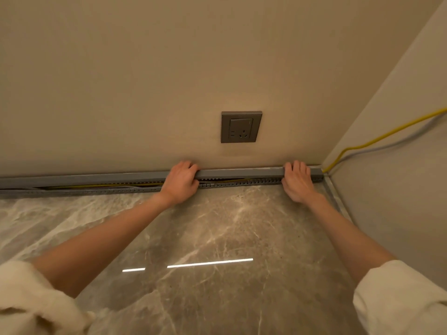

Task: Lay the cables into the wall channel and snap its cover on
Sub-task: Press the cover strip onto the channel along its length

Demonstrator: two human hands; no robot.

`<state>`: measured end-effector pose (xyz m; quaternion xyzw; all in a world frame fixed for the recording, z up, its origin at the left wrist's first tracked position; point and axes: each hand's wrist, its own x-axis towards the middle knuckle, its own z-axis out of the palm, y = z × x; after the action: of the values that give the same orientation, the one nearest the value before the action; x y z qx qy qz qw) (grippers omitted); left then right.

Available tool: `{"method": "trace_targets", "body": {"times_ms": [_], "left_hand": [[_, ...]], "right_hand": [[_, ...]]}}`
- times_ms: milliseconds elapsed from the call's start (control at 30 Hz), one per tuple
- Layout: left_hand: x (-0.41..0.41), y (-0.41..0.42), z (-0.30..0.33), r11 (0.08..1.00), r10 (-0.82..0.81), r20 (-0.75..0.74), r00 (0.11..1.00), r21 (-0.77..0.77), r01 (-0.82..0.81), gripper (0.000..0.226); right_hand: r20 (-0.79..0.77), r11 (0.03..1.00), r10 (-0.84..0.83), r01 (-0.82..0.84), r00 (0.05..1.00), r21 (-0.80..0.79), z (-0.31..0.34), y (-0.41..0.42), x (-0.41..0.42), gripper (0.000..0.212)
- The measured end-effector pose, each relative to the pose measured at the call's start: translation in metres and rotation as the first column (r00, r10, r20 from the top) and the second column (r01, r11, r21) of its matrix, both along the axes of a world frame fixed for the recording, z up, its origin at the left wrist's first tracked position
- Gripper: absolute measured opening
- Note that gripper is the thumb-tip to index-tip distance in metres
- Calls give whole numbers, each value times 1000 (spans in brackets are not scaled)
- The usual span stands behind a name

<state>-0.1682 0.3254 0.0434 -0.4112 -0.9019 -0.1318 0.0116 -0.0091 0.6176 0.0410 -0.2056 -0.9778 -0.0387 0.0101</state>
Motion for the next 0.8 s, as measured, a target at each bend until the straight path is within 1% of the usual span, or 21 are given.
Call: {"method": "trace_targets", "body": {"times_ms": [67, 133, 233, 333, 533, 600, 667, 733, 800], "left_hand": [[5, 18, 0, 999, -43, 18, 999, -11, 43, 28], [12, 40, 1, 995, -96, 25, 995, -33, 97, 35], [21, 72, 2, 990, -121, 43, 992, -73, 123, 42], [26, 92, 3, 985, -144, 55, 988, -86, 149, 44], [35, 112, 0, 972, -234, 89, 968, 6, 235, 39], [39, 114, -3, 972, -235, 74, 969, 20, 234, 36], [40, 116, -4, 975, -223, 66, 973, 12, 223, 34], [41, 116, -4, 975, -222, 60, 973, -6, 222, 33], [44, 116, -4, 976, -216, 62, 974, -26, 218, 32]], "right_hand": [[-13, 999, -25, 24, 1000, -44, 2, 1, -2, 22], [-46, 996, -37, 33, 998, -77, 3, 2, -4, 23], [-73, 993, -32, 23, 997, -116, 2, 6, -6, 26], [-83, 991, -17, 6, 996, -135, -1, 9, -4, 27], [-147, 996, 53, -63, 988, -62, -10, 15, 6, 25], [-190, 995, 59, -74, 980, -73, -12, 15, 8, 31], [-232, 995, 34, -53, 972, -79, -15, 14, 11, 40], [-309, 997, -44, 23, 950, -69, -19, 12, 15, 44], [-430, 986, -165, 136, 887, -97, -22, 4, 21, 44]]}}
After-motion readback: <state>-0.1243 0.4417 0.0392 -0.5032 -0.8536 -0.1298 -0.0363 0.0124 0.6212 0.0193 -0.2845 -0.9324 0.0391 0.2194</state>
